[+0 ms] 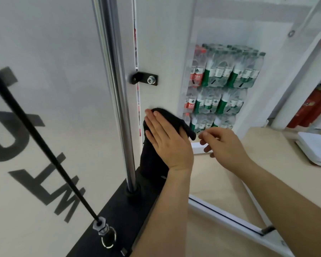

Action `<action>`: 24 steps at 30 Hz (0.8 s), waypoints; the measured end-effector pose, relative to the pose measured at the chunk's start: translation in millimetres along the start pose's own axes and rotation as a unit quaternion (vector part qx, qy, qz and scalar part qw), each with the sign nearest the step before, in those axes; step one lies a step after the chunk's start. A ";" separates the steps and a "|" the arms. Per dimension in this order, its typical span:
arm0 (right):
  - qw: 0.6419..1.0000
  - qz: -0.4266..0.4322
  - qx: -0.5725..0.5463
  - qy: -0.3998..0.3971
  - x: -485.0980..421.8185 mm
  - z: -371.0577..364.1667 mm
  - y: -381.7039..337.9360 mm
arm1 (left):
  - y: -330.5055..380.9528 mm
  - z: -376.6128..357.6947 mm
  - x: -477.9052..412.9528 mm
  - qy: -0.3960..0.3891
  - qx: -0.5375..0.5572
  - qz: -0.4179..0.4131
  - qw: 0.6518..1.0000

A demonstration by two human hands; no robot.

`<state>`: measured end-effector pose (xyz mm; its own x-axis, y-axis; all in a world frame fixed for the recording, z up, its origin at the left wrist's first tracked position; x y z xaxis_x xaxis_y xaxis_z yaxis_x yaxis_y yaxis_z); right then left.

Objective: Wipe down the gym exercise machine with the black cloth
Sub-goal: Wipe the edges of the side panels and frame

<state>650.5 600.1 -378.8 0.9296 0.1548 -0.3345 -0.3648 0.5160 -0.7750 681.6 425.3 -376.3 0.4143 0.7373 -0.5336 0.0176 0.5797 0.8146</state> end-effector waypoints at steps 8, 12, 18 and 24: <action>1.000 0.019 -0.023 0.007 -1.3 -11.2 1.6 | 16.4 1.9 -8.8 0.025 -0.003 -0.061 0.998; 0.991 0.088 -0.088 0.058 -2.2 -28.8 -12.8 | -8.5 -4.8 12.7 0.006 0.001 -0.050 0.999; 0.983 0.067 -0.159 0.069 -20.4 -48.2 -15.6 | -14.7 -4.8 17.8 -0.084 0.073 -0.075 0.991; 0.976 0.015 -0.217 0.021 -25.0 -53.0 0.0 | -9.2 -3.0 14.8 -0.058 0.096 -0.020 0.994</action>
<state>624.5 551.6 -399.0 0.9183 0.1245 -0.3757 -0.3887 0.1045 -0.9154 684.8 431.9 -392.4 0.5110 0.6642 -0.5456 0.2045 0.5225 0.8277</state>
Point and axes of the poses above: each hand's wrist, its own x-axis away from the middle knuckle, its own z-axis out of the back of the hand, y = z × x, the point moved 10 cm from there along -x, towards the middle knuckle, and after that the axes turned 13 degrees about z, right-handed, at the moved point
